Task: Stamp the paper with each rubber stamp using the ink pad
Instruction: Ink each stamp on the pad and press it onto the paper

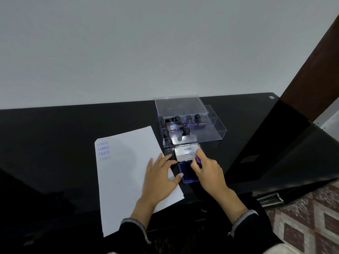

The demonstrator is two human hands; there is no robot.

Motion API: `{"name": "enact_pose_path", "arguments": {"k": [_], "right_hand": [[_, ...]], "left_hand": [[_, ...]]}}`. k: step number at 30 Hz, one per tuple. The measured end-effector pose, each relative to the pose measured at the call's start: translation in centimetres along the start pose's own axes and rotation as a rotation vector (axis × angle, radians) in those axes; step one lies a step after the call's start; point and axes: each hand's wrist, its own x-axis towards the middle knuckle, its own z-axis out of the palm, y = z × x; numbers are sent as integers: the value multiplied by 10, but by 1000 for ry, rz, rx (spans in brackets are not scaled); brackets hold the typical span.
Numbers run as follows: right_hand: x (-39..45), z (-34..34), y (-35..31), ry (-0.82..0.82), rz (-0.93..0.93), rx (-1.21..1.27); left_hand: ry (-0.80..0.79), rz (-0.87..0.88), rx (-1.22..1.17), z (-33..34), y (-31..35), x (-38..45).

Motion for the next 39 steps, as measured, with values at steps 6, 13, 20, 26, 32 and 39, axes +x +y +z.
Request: {"name": "enact_pose_path", "arguments": {"k": [6,13,20,26,32,39], "right_hand": [[16,-3,-3,-31,17,-37],[10,-1,-4,-7,1,-47],[-7,4,-1,46,-7,-81],[11,-2,-3,-19,9,-157],[19,-6,-6,-60,6,-165],[8,-3,-6,-37,-22,-226]], "left_hand": [[1,10,-5,-1,1,-1],[-9,8,9,-1,1,-2],[-3,12,11,-1,1,-2],[-6,10,13,0,0,-2],[-14,11,18,0,0,-2],[-9,15,33,1,-1,0]]}}
